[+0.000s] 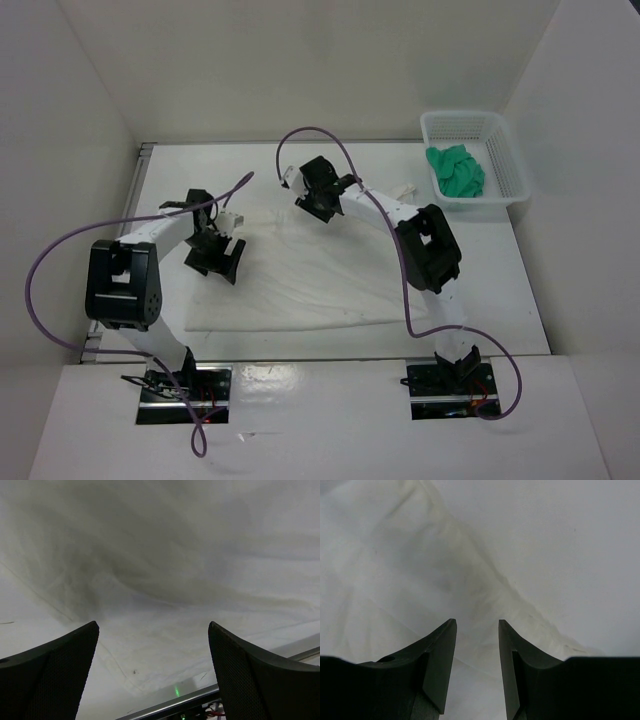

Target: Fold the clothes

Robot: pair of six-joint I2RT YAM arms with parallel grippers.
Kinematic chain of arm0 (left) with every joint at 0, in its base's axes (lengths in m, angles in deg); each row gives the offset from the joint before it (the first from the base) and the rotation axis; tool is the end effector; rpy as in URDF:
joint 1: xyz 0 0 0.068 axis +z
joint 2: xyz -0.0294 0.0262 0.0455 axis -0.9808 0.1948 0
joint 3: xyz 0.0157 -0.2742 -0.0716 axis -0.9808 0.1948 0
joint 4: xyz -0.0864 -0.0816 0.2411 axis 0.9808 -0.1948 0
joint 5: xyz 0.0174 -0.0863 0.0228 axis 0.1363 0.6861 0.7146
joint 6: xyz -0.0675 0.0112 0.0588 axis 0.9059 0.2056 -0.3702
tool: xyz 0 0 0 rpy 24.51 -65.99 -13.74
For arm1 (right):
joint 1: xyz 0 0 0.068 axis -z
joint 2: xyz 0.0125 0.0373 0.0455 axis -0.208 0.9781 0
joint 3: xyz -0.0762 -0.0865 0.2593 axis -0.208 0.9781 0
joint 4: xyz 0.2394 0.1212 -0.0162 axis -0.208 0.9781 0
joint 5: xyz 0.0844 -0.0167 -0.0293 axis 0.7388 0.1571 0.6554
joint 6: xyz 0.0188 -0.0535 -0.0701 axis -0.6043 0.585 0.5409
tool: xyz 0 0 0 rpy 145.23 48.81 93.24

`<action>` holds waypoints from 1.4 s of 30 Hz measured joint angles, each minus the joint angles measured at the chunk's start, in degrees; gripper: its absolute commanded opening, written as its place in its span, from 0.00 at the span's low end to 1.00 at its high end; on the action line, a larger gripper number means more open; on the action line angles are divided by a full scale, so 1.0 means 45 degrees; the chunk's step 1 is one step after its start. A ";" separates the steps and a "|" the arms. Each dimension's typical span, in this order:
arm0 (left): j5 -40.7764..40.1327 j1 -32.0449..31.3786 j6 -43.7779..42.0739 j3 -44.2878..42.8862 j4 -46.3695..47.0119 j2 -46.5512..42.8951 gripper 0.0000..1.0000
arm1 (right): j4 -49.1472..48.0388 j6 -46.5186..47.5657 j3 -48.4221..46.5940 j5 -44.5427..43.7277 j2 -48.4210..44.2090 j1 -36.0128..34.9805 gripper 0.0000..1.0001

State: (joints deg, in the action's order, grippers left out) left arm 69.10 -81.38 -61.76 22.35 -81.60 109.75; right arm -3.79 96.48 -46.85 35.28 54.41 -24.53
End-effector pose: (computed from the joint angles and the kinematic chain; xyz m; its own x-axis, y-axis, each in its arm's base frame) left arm 0.3169 -0.0299 0.1484 -0.9407 0.2401 -0.2398 0.2787 0.9498 -0.1423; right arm 0.4292 0.3023 0.1672 -0.2829 -0.8455 -0.4528 -0.7695 0.4819 -0.4190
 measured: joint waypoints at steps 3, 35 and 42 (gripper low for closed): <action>-0.0146 -0.0092 0.0146 0.0000 0.0058 0.0729 0.95 | -0.0015 -0.0053 -0.0180 0.0121 0.0044 0.0107 0.48; -0.2074 -0.0102 0.1015 -0.0636 -0.0223 0.1836 0.96 | 0.0005 0.0816 0.0612 0.1481 0.0092 -0.0194 0.69; -0.2069 -0.0102 0.1015 -0.0636 -0.0223 0.1836 0.96 | 0.0005 0.1069 0.0733 0.1909 0.0092 -0.0495 0.64</action>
State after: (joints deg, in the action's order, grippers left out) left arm 59.79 -81.84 -57.19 19.48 -82.61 118.01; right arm -3.77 101.29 -43.54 43.87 54.82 -26.76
